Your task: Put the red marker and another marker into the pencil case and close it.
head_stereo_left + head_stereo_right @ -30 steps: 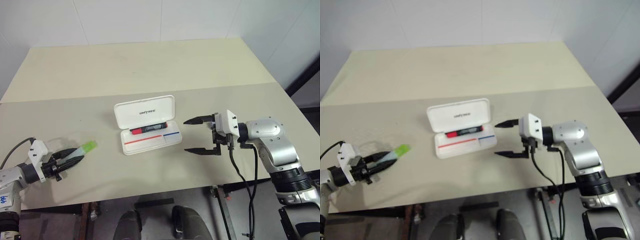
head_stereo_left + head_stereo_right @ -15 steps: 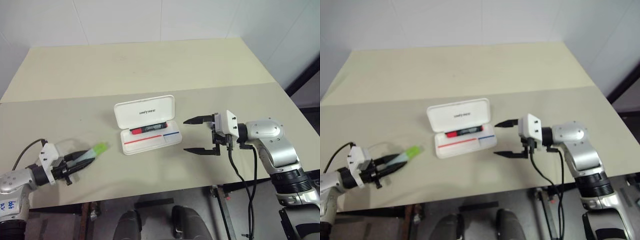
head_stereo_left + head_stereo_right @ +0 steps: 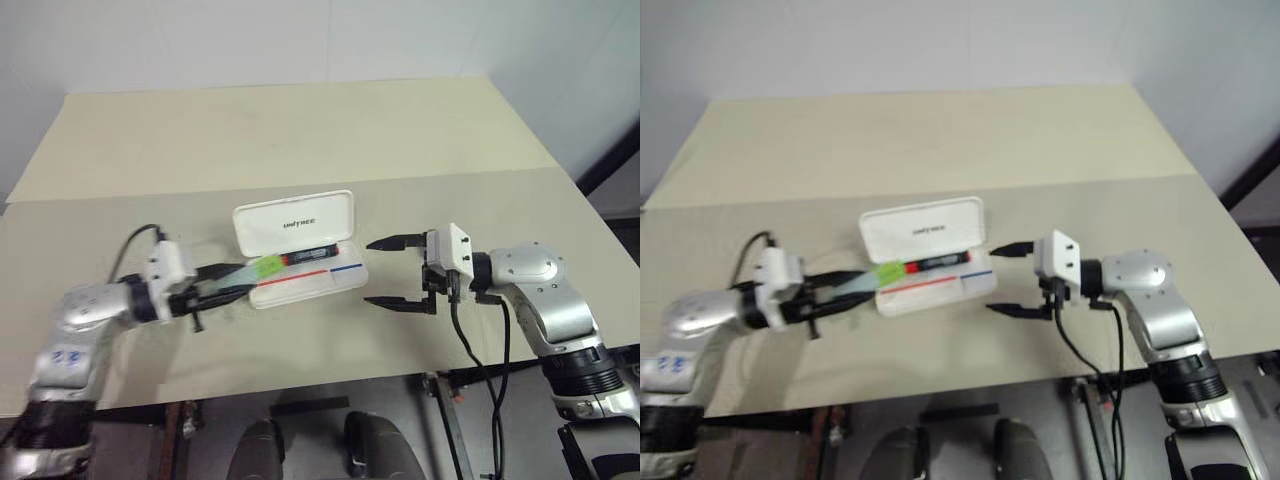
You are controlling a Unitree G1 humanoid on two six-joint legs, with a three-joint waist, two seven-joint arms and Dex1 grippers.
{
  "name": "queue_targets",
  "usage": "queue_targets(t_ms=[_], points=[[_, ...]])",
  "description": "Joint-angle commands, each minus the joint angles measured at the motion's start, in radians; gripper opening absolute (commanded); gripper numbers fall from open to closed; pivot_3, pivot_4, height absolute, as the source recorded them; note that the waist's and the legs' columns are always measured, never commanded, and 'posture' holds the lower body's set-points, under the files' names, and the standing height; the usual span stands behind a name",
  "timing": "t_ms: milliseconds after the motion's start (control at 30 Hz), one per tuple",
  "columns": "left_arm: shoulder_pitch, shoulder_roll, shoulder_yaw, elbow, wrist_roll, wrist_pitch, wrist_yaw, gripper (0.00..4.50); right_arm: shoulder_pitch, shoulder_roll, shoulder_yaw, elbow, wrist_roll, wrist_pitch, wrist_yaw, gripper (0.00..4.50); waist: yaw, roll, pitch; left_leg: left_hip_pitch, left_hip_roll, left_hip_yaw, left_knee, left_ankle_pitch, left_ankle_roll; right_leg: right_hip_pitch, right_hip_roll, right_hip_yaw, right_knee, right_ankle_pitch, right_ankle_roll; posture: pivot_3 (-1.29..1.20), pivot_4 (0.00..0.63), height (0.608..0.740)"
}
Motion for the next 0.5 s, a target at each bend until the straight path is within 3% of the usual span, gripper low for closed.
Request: queue_targets(t_ms=[33,500], points=[[-0.071,-0.045,-0.065,0.032,0.054,-0.017,0.034,1.13,0.023,-0.006,-0.028,-0.070,0.010,0.023,-0.043,4.50,0.002,0.000,0.000,0.000,0.000,0.001,0.000,0.000,0.000,0.000,0.000,0.001,0.000,0.000,0.000,0.00,0.150,0.740],[-0.219,-0.108,-0.187,0.228,0.134,-0.115,-0.049,1.13,0.139,-0.038,-0.081,-0.177,0.010,0.052,-0.142,4.50,0.006,0.000,0.000,0.000,0.000,0.001,0.001,0.000,0.000,0.000,0.001,0.001,0.000,0.000,0.001,0.00,0.150,0.740]])
